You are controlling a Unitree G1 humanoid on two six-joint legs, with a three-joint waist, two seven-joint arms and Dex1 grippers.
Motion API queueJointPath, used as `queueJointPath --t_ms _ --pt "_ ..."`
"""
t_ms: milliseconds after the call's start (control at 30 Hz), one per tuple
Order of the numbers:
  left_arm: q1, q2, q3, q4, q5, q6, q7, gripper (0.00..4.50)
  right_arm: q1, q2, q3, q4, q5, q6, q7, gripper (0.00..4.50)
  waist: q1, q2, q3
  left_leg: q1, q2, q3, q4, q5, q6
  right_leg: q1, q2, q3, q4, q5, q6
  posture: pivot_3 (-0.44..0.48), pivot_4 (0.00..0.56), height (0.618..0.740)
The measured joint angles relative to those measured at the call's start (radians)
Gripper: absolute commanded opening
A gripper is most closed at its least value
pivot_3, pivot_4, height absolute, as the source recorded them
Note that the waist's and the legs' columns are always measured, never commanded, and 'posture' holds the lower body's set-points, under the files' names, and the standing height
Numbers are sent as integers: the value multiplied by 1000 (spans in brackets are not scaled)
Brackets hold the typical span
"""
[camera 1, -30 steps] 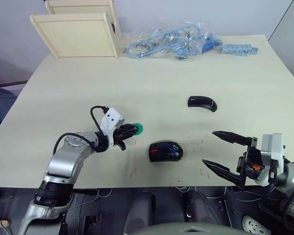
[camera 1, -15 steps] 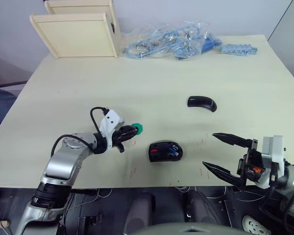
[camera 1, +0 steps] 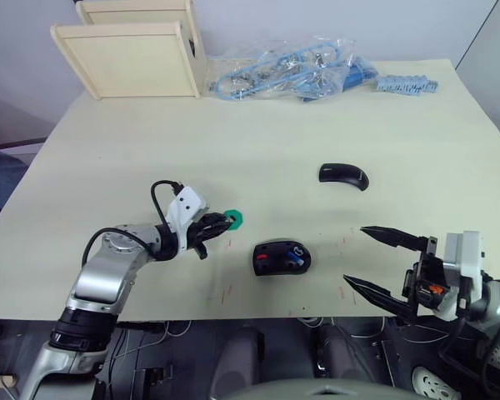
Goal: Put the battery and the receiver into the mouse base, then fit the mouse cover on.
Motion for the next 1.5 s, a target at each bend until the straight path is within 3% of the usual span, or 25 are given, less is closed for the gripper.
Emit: queueJointPath --t_ms 367,467,867,1000,1400,1500 --pt "-7 0 -7 4 10 -9 -16 1122 -3 0 0 1 0 0 -1 4500 0 0 0 0 0 0 0 0 0 0 0 0 0 0 0 0 150 740" --pt "-8 0 -8 4 10 -9 -19 397 -3 0 0 1 0 0 -2 4500 0 0 0 0 0 0 0 0 0 0 0 0 0 0 0 0 150 740" --pt "-9 1 -5 6 7 -10 -35 397 -3 7 1 1 -3 0 -10 4500 0 0 0 0 0 0 0 0 0 0 0 0 0 0 0 0 150 740" --pt "-9 2 39 4 -44 14 -53 397 -21 10 2 1 3 9 -30 4500 -1 0 0 0 0 0 0 0 0 0 0 0 0 0 0 0 150 740" --pt "-16 188 155 -90 -241 102 -278 397 -134 -56 40 -10 32 179 -167 4500 -1 0 0 0 0 0 0 0 0 0 0 0 0 0 0 0 150 740" --pt "-45 220 150 -106 -277 117 -335 397 -293 -99 61 -14 119 362 -283 4500 -5 -1 0 0 0 0 1 0 0 0 0 0 0 0 0 0 150 740"
